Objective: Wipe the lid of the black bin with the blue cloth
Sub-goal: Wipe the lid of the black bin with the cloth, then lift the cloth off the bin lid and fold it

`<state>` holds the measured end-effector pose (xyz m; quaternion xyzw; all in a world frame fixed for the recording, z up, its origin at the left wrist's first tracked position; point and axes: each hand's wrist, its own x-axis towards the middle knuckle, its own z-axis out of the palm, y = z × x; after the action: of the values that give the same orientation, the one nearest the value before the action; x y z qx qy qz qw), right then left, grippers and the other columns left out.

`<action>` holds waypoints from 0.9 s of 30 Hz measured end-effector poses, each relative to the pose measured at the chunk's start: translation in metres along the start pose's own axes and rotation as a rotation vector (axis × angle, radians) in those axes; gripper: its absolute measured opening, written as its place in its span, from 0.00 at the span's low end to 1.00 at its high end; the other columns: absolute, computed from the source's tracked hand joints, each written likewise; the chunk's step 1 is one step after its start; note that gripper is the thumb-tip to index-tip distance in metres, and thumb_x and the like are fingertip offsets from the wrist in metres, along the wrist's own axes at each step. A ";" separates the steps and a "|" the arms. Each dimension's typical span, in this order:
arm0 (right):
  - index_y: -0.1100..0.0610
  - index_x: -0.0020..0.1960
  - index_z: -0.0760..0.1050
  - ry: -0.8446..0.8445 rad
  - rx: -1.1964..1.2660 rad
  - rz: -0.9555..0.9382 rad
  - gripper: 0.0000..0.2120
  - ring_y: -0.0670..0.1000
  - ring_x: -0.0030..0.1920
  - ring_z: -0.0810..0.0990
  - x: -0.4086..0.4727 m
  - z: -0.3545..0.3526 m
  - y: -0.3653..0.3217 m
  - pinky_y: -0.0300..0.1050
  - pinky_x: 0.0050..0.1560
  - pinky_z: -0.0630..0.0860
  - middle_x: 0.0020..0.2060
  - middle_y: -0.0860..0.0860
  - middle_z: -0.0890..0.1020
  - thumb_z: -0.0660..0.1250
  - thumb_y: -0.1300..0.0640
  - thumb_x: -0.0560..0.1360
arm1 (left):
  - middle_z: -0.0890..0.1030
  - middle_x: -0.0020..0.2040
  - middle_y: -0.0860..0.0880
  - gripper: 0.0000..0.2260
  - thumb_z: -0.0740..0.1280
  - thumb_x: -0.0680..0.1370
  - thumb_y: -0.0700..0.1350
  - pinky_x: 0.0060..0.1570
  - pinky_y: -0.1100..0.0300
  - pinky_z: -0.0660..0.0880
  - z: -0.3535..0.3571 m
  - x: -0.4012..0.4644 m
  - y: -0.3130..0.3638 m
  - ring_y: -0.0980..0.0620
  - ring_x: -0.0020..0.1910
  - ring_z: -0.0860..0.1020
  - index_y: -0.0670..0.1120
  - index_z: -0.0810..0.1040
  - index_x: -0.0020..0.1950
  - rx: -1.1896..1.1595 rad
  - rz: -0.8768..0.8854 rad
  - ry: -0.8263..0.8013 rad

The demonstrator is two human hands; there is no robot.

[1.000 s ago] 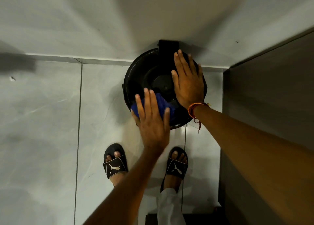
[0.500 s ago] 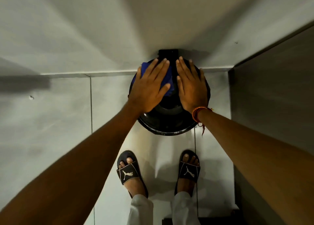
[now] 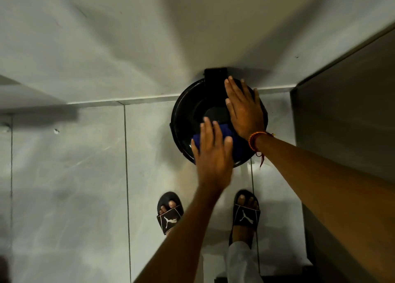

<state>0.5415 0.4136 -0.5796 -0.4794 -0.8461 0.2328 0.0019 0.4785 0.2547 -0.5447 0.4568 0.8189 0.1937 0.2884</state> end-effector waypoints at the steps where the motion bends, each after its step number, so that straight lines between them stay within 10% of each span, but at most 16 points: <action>1: 0.51 0.84 0.50 -0.032 0.019 -0.012 0.26 0.58 0.84 0.49 0.000 -0.006 0.001 0.66 0.82 0.49 0.84 0.49 0.53 0.49 0.50 0.87 | 0.48 0.85 0.49 0.28 0.49 0.85 0.56 0.81 0.41 0.50 -0.012 0.003 -0.006 0.50 0.84 0.46 0.48 0.50 0.83 -0.072 -0.035 0.043; 7: 0.56 0.76 0.68 0.055 0.180 0.171 0.23 0.59 0.73 0.71 -0.052 -0.035 -0.025 0.55 0.73 0.70 0.72 0.56 0.74 0.55 0.46 0.85 | 0.70 0.69 0.42 0.24 0.67 0.79 0.56 0.64 0.45 0.72 -0.057 0.005 -0.021 0.41 0.68 0.70 0.47 0.71 0.72 0.128 -0.232 -0.106; 14: 0.48 0.80 0.61 -0.268 0.690 0.390 0.33 0.56 0.76 0.64 -0.096 -0.074 -0.072 0.58 0.74 0.69 0.75 0.53 0.67 0.71 0.52 0.79 | 0.78 0.46 0.51 0.07 0.70 0.78 0.40 0.43 0.70 0.75 -0.116 0.007 0.020 0.49 0.47 0.78 0.47 0.72 0.51 -0.407 -0.206 -0.259; 20: 0.57 0.62 0.81 -0.468 1.212 0.311 0.23 0.60 0.62 0.84 -0.096 -0.172 -0.162 0.50 0.58 0.83 0.62 0.61 0.84 0.79 0.53 0.70 | 0.81 0.47 0.36 0.11 0.71 0.78 0.36 0.43 0.52 0.80 -0.295 -0.046 0.061 0.43 0.45 0.80 0.32 0.74 0.56 -0.956 -0.355 0.047; 27: 0.62 0.52 0.81 -0.437 1.306 0.085 0.14 0.56 0.47 0.88 -0.075 -0.292 -0.410 0.42 0.39 0.84 0.48 0.59 0.88 0.77 0.59 0.69 | 0.83 0.52 0.36 0.15 0.74 0.76 0.38 0.53 0.42 0.81 -0.550 -0.119 0.064 0.46 0.48 0.83 0.48 0.80 0.61 -1.079 -0.302 0.453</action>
<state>0.3161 0.2904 -0.1404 -0.3549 -0.4939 0.7860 0.1108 0.2116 0.1556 -0.0548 0.0720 0.7020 0.6311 0.3221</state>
